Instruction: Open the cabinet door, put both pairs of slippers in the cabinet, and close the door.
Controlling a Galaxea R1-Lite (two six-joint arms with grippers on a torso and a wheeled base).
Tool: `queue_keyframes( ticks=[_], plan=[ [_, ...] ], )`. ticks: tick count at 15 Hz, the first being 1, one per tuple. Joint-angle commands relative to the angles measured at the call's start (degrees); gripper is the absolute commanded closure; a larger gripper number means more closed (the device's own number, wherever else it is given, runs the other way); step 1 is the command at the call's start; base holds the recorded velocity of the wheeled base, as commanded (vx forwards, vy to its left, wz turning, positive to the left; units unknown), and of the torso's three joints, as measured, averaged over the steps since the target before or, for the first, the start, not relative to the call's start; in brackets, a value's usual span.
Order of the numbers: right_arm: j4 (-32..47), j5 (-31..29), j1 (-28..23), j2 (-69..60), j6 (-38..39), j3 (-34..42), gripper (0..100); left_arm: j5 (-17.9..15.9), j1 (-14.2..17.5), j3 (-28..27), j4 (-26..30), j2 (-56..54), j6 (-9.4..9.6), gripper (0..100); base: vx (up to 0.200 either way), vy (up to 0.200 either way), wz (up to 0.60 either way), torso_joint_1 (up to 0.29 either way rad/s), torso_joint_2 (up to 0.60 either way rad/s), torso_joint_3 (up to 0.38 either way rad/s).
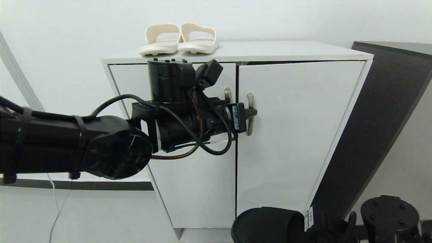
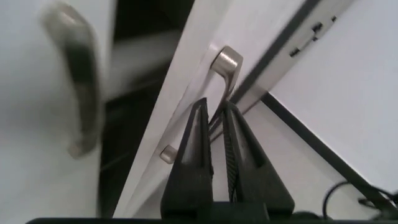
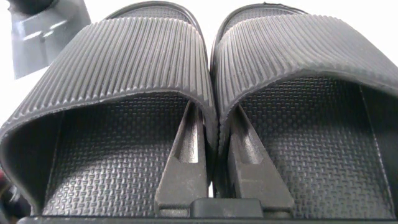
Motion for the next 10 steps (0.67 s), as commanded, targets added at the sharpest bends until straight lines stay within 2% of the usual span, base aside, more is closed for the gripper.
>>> queue_keyframes(
  ticks=[1,4,6,8,10],
  plan=[
    [0.04,0.12,0.05,-0.98,-0.52,0.66,100,-0.08,-1.4,3.37,0.04,-4.1,-0.21,100,0.0,0.0,0.0,0.0,0.0,0.0],
    [0.04,0.21,0.05,-0.98,-0.87,1.1,100,-0.34,-3.6,8.03,-0.05,-8.93,-0.21,100,0.0,0.0,0.0,0.0,0.0,0.0],
    [0.04,0.21,0.23,-0.98,-1.13,1.1,100,-0.26,-3.78,10.31,0.04,-11.48,-0.21,100,0.0,0.0,0.0,0.0,0.0,0.0],
    [0.04,0.21,0.23,-0.98,-2.19,1.45,100,-0.26,-3.51,12.33,-0.05,-13.77,-0.21,100,0.0,0.0,0.0,0.0,0.0,0.0],
    [-0.05,0.21,0.49,-1.07,-2.27,1.54,100,-0.34,-1.05,13.21,-0.05,-15.0,-0.21,100,0.0,0.0,0.0,0.0,0.0,0.0]
  ],
)
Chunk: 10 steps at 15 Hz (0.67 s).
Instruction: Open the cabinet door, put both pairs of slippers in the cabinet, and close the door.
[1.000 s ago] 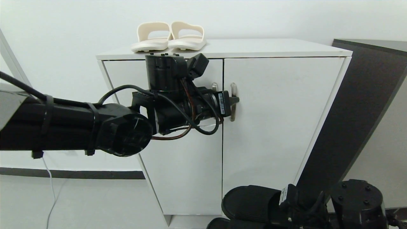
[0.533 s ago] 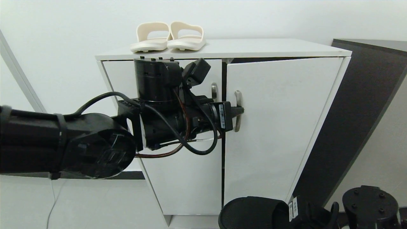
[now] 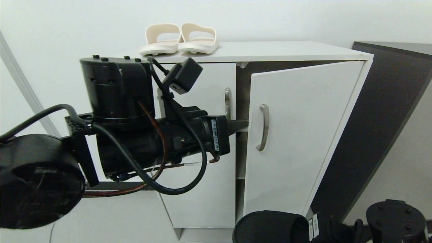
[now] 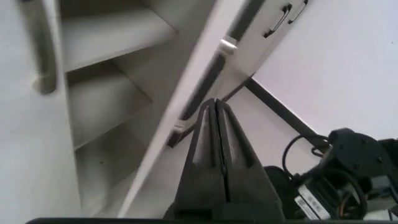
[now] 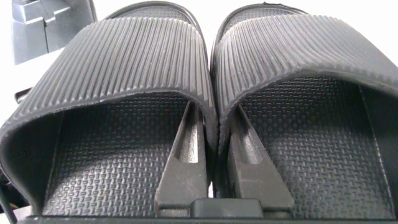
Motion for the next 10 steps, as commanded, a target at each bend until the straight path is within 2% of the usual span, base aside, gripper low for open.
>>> queue_keyframes(
  ticks=[1,3,6,10],
  plan=[
    [-0.09,0.04,0.28,-0.1,-0.02,0.05,100,-0.04,2.43,0.48,-0.05,-1.81,-0.1,100,0.0,0.0,0.0,0.0,0.0,0.0],
    [-0.09,-0.05,0.89,-0.1,-0.37,0.93,100,-1.18,3.75,-1.19,-0.22,0.74,-0.1,100,0.0,0.0,0.0,0.0,0.0,0.0],
    [0.0,-0.05,1.42,-0.1,-2.04,2.07,100,-3.2,4.19,-4.53,-4.0,6.36,-2.65,100,0.0,0.0,0.0,0.0,0.0,0.0],
    [0.0,-0.05,1.68,0.25,-2.04,2.07,100,-2.68,3.58,-9.01,-5.67,13.75,-2.83,100,0.0,0.0,0.0,0.0,0.0,0.0]
  ],
)
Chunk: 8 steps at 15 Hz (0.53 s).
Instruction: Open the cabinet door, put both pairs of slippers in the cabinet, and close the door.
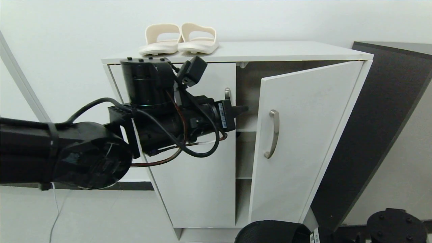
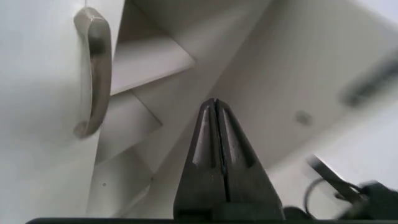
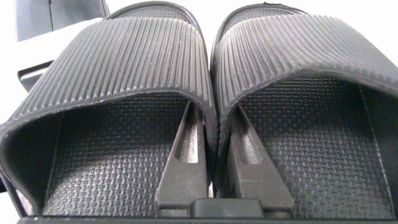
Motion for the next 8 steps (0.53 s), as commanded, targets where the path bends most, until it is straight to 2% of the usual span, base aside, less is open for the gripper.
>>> queue_keyframes(
  ticks=[1,2,5,6,8],
  plan=[
    [-0.02,-0.05,0.29,0.31,-0.04,-0.08,100,0.03,-0.43,-2.07,-0.11,4.59,-0.07,100,0.0,0.0,0.0,0.0,0.0,0.0],
    [-0.02,-0.05,0.46,0.31,-0.04,-0.08,100,0.03,-0.43,-2.42,-0.11,5.12,-0.16,100,0.0,0.0,0.0,0.0,0.0,0.0],
    [0.15,-0.23,2.05,0.48,0.05,0.1,100,0.12,-0.95,-1.28,-1.52,5.55,-0.34,100,-0.2,0.0,0.0,0.007,0.0,0.001],
    [0.15,-0.23,2.4,0.57,0.05,0.1,100,0.21,-2.01,-1.02,-2.57,5.55,-0.34,100,-0.2,0.0,0.0,0.002,0.01,0.002],
    [0.15,-0.32,2.66,0.31,0.05,0.1,100,1.61,-6.67,1.97,-6.09,5.2,0.02,100,-0.2,0.0,0.0,-0.002,0.0,0.002]
  ],
)
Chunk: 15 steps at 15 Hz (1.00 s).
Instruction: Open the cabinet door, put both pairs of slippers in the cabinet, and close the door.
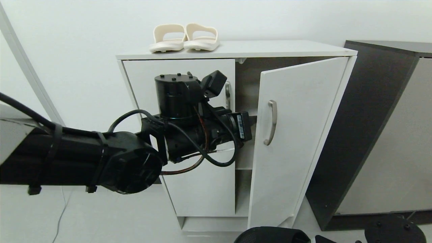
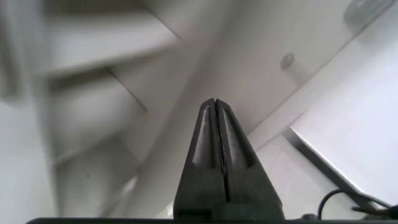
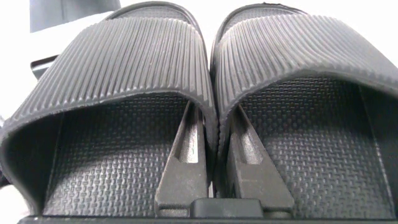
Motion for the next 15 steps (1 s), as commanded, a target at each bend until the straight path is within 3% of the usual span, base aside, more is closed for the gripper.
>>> queue_keyframes(
  ticks=[1,4,11,14,15],
  plan=[
    [-0.04,0.01,0.27,0.04,-0.05,0.04,100,1.64,-6.44,4.23,-3.67,-0.83,0.42,100,-0.2,0.0,0.0,0.002,0.0,0.002],
    [-0.04,0.01,0.45,-0.05,-0.05,0.22,100,3.92,-9.52,7.22,-7.18,-2.41,1.21,100,-0.2,0.0,0.0,-0.001,0.0,0.002],
    [-0.22,0.01,0.8,-0.23,-0.58,0.3,100,4.19,-8.38,7.75,-7.18,-3.29,1.21,100,0.0,0.0,0.0,0.0,0.0,0.0],
    [-0.39,-0.25,-0.52,1.27,-0.49,-0.58,100,4.19,-4.6,9.94,-6.83,-5.75,1.21,100,0.0,0.0,0.0,0.0,0.0,0.0],
    [-0.31,-2.19,-3.07,3.11,-0.23,-2.77,100,4.19,-2.49,11.7,-5.95,-8.12,1.21,100,0.0,0.0,0.0,0.0,0.0,0.0]
  ],
)
